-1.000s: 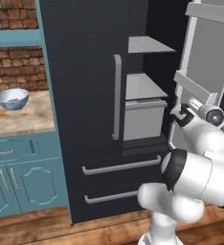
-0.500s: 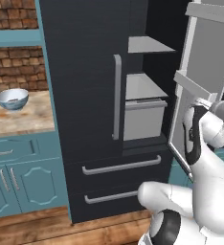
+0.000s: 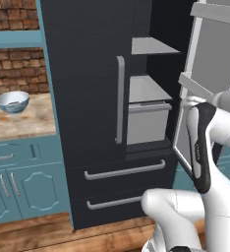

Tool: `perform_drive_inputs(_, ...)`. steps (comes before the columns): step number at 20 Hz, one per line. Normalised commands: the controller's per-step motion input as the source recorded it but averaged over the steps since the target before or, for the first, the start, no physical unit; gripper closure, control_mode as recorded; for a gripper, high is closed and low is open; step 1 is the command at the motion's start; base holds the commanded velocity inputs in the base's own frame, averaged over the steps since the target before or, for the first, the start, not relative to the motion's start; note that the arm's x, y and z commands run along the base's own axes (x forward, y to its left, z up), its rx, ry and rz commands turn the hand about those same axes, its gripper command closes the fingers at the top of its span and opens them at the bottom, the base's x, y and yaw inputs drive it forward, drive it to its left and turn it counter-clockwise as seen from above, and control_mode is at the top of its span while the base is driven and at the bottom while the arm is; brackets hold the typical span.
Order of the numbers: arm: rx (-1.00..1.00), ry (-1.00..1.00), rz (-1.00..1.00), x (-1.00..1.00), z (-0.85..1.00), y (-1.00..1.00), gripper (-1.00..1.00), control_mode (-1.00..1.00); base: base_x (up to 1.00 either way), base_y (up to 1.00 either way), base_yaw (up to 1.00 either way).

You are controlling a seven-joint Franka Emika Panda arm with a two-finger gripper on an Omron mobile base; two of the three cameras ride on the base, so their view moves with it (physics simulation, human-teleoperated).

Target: Place one of the steaks on the plate and the other in the bowl. Then place the bowl in the fridge.

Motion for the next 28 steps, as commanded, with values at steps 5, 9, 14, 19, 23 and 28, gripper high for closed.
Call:
perform_drive_inputs(5, -0.06, 0.03, 0.12, 0.0, -0.01, 0.98, 1.0, -1.0, 0.0, 0.0, 0.0)
perform_drive_inputs(9, -0.28, 0.03, 0.0, 0.04, 0.0, 0.85, 1.0, -1.0, 0.0, 0.0, 0.0)
perform_drive_inputs(14, -0.11, 0.07, 0.04, 0.08, 0.0, 0.52, 1.0, -1.0, 0.0, 0.0, 0.0)
perform_drive_inputs(19, 0.0, 0.09, 0.14, 0.04, -0.01, 0.23, 1.0, -1.0, 0.0, 0.0, 0.0)
perform_drive_inputs(23, 0.03, 0.05, 0.08, -0.78, -0.07, 0.03, 1.0, -1.0, 0.0, 0.0, 0.0)
perform_drive_inputs(28, 0.02, 0.0, 0.06, -0.94, 0.05, 0.0, 1.0, -1.0, 0.0, 0.0, 0.0)
